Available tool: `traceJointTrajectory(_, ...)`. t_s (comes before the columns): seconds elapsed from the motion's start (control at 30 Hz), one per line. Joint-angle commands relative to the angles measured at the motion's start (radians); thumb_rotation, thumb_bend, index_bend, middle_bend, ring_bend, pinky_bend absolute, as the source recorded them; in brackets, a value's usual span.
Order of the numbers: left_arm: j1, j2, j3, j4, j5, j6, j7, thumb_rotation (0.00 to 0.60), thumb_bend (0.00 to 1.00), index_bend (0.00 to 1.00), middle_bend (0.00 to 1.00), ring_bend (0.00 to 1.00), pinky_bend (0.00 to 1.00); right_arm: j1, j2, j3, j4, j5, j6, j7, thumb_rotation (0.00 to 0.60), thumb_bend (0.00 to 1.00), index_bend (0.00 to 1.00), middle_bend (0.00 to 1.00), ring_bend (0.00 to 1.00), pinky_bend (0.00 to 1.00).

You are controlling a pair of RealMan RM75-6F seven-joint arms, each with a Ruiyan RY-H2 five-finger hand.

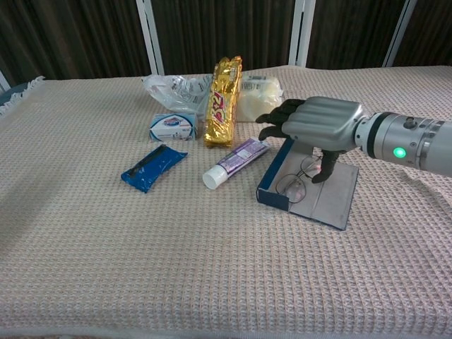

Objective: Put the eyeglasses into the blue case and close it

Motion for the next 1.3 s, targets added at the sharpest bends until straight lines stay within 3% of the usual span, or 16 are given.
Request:
traceJointTrajectory(0.03,0.001,0.001,0.000,0.001,0.002,0.003,-0.004,0.600,0.43,0.00,0.00,0.00,0.10,0.007,-0.008,0.006,0.005,0.009,-0.008,-0.004,0.600,0.19,0.36,0.06,0.00,0.00)
traceJointTrajectory(0.23,0.003,0.003,0.000,0.003,0.002,0.006,-0.012,0.600,0.43,0.00,0.00,0.00,0.10,0.019,-0.024,0.011,0.015,0.018,-0.016,-0.008,0.600,0.19,0.51,0.06,0.00,0.00)
traceJointTrajectory(0.5,0.003,0.005,-0.001,0.005,0.002,0.008,-0.020,0.600,0.43,0.00,0.00,0.00,0.10,0.034,-0.042,0.021,0.023,0.024,-0.017,0.001,0.600,0.19,0.55,0.06,0.00,0.00)
traceJointTrajectory(0.93,0.006,0.009,0.000,0.009,0.008,0.014,-0.034,0.600,0.43,0.00,0.00,0.00,0.10,0.048,-0.079,0.037,0.046,0.044,0.001,-0.039,0.600,0.19,0.72,0.08,0.00,0.00)
traceJointTrajectory(1.3,0.006,0.011,0.002,0.014,0.011,0.015,-0.043,0.600,0.43,0.00,0.00,0.00,0.10,0.051,-0.097,0.043,0.050,0.066,0.009,-0.072,0.600,0.20,0.77,0.11,0.00,0.00)
